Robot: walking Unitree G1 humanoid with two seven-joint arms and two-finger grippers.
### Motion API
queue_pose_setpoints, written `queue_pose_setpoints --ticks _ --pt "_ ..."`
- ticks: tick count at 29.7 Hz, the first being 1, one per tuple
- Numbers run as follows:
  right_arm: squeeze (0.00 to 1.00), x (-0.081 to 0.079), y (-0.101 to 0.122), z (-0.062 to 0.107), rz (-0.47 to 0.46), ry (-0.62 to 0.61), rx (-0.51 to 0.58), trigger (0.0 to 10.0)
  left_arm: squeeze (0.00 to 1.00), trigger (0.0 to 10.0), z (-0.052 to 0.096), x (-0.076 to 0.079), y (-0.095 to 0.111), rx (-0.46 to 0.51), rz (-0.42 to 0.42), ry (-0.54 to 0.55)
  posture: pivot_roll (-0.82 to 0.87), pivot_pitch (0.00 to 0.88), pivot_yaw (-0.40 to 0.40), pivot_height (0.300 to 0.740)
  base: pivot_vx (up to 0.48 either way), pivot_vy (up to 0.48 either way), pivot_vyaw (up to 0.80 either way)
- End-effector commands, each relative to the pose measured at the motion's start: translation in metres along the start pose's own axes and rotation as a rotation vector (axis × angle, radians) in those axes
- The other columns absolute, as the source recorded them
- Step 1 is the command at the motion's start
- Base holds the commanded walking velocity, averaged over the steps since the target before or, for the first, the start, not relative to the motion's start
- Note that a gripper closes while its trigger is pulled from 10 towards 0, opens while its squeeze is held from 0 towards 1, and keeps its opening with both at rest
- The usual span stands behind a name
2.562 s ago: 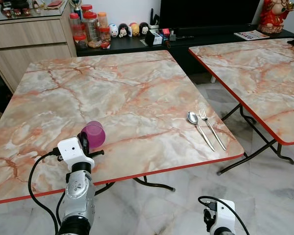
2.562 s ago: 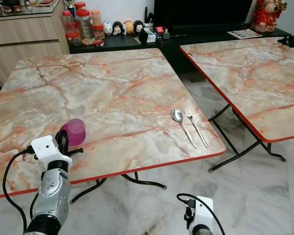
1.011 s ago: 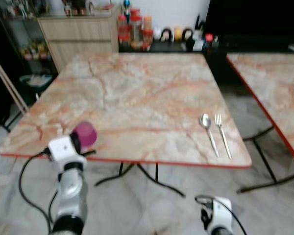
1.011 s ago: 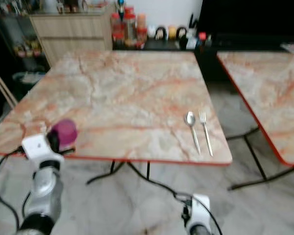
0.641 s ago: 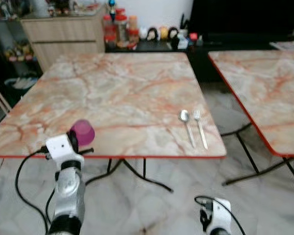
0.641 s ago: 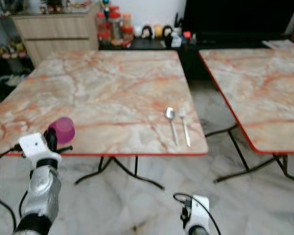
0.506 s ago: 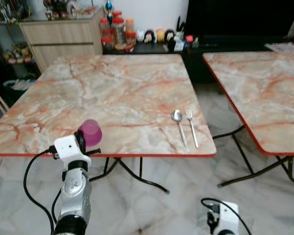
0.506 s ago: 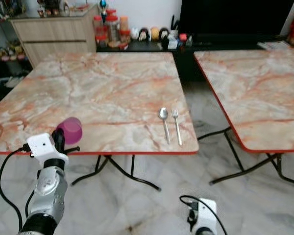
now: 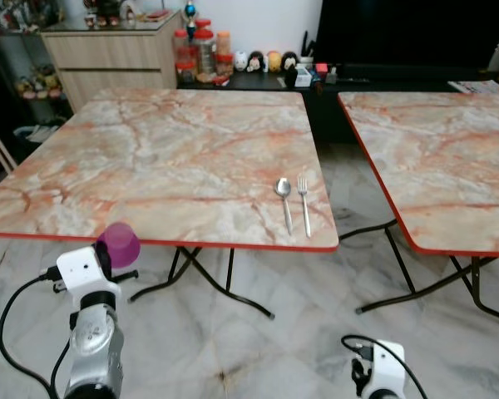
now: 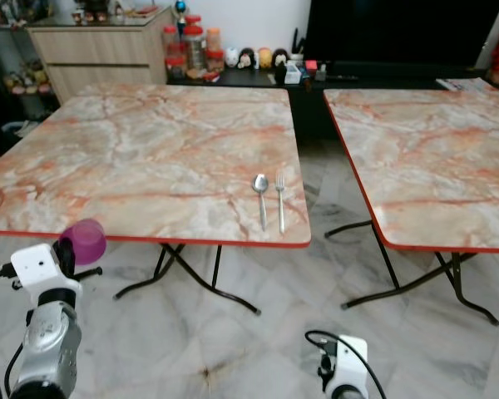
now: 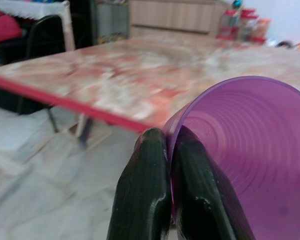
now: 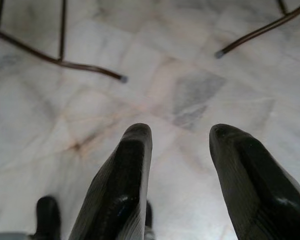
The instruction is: Setting the table
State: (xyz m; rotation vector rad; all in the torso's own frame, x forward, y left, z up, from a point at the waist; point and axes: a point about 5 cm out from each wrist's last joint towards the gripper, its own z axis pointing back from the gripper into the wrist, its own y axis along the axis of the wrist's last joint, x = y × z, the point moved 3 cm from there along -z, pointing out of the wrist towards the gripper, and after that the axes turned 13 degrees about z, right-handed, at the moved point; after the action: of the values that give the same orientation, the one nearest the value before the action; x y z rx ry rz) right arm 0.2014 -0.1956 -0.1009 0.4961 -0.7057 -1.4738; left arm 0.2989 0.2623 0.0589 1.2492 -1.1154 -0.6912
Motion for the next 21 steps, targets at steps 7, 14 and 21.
queue_pose_setpoints --ticks 7,14,21 --pt "0.0 0.0 0.002 -0.001 0.0 0.0 0.005 10.0 0.0 10.0 0.014 -0.022 -0.038 -0.212 -0.117 0.013 0.05 0.0 -0.012 0.74 0.0 0.0 0.0" --pt "0.0 -0.002 0.003 -0.001 -0.009 -0.001 0.006 10.0 0.0 10.0 0.032 -0.02 -0.081 -0.484 -0.177 -0.042 0.04 0.0 -0.002 0.74 0.0 0.0 0.0" --pt "0.0 -0.001 0.002 -0.001 -0.018 -0.005 0.0 10.0 0.0 10.0 0.042 -0.012 -0.1 -0.608 -0.226 -0.087 0.03 0.0 0.008 0.74 0.0 0.0 0.0"
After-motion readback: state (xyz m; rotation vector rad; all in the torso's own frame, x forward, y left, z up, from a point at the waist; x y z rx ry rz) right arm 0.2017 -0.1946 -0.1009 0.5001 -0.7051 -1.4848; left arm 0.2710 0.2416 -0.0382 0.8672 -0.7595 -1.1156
